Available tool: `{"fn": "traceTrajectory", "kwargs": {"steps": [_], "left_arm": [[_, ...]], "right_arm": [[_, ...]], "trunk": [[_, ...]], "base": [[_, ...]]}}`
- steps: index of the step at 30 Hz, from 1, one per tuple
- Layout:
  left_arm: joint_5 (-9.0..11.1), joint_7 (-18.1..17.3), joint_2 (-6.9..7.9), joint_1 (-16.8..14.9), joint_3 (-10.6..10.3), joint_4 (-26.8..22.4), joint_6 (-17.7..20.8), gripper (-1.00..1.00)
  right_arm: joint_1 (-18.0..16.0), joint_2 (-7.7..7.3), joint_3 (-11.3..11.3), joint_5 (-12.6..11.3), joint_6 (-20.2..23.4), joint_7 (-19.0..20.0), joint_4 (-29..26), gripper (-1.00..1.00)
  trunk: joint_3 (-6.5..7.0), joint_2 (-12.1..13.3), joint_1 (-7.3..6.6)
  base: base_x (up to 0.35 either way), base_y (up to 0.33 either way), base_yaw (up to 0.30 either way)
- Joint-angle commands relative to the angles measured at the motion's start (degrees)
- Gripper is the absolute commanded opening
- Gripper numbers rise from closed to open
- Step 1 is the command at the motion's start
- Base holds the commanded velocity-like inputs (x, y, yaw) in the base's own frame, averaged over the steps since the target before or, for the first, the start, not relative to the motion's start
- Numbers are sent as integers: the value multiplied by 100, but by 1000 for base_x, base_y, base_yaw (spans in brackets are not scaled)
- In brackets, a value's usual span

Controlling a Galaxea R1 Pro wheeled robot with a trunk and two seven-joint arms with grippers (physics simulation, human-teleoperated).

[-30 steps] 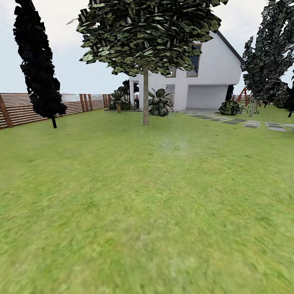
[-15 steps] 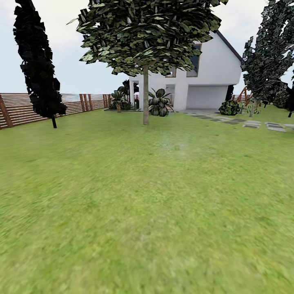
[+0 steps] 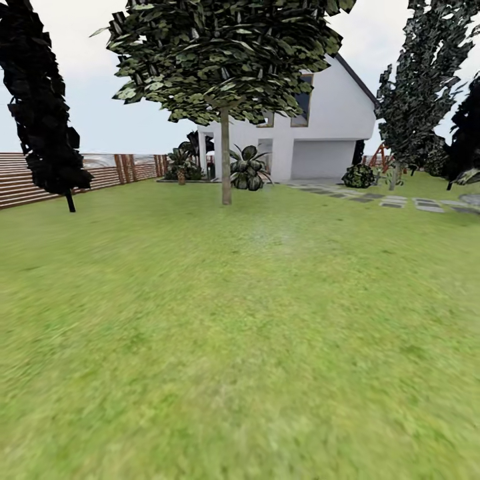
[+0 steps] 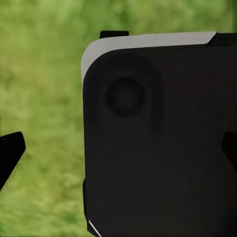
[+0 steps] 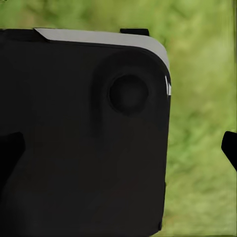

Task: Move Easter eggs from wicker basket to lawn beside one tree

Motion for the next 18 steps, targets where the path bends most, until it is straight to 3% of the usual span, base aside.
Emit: {"fn": "traceTrajectory", "kwargs": {"steps": [1, 11, 12, 13, 14, 18], "left_arm": [[6, -4, 1, 0, 0, -4, -6, 100], [6, -4, -1, 0, 0, -4, -6, 100], [6, -4, 0, 0, 0, -4, -5, 100], [6, 2, 0, 0, 0, -2, -5, 100], [6, 3, 0, 0, 0, -3, -5, 100], [6, 4, -3, 0, 0, -3, -5, 100]], "right_arm": [[-6, -2, 1, -4, -20, 6, 8, 100], [-7, -1, 37, 79, -6, -5, 8, 100], [-6, -4, 66, 145, -7, 2, 4, 100], [-7, 6, 146, 464, 0, 3, 5, 100], [-7, 15, 156, 579, 1, -3, 6, 100], [-7, 20, 177, 823, -15, 4, 7, 100]], "trunk": [[-5, -3, 0], [-5, -3, 0], [-5, -3, 0], [-5, -3, 0], [-5, -3, 0], [-5, -3, 0]], "base": [[0, 0, -269], [0, 0, -54], [0, 0, -2], [0, 0, 0], [0, 0, 0], [0, 0, 0]]}}
